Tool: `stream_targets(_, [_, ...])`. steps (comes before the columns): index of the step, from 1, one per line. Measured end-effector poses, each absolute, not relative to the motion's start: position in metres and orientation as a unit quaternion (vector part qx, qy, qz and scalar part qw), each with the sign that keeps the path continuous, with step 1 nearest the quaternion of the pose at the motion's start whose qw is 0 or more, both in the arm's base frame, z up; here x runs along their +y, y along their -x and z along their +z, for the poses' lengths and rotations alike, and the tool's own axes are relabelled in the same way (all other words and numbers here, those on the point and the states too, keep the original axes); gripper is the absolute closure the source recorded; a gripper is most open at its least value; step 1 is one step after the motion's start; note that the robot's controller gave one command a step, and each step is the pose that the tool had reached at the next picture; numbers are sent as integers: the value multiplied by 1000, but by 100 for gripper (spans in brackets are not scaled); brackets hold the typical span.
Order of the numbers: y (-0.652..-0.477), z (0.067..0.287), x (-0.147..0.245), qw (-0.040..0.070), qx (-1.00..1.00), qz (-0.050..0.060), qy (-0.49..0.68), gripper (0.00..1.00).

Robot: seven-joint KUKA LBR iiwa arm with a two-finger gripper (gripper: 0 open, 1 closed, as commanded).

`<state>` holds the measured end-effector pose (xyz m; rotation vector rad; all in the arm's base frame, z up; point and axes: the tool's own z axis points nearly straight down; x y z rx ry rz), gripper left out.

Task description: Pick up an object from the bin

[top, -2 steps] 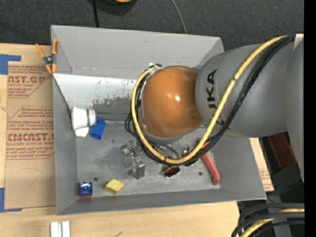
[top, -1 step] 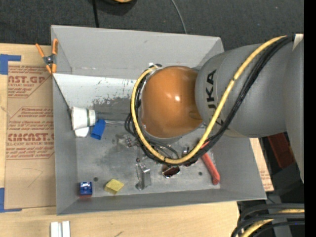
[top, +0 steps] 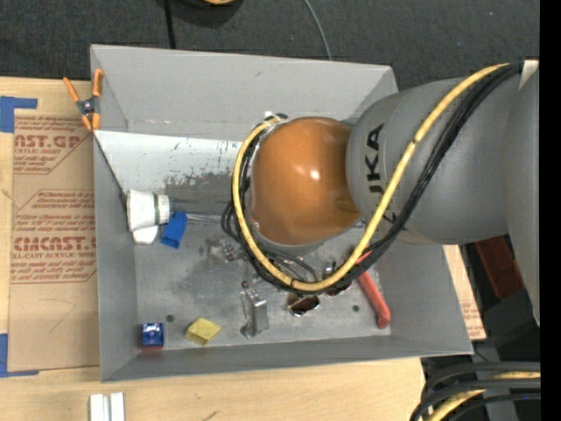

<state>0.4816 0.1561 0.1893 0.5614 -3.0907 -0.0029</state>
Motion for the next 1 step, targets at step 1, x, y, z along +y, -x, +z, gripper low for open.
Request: stream_targets(1, [-483,172,158,-4,-979,-1,-205,0])
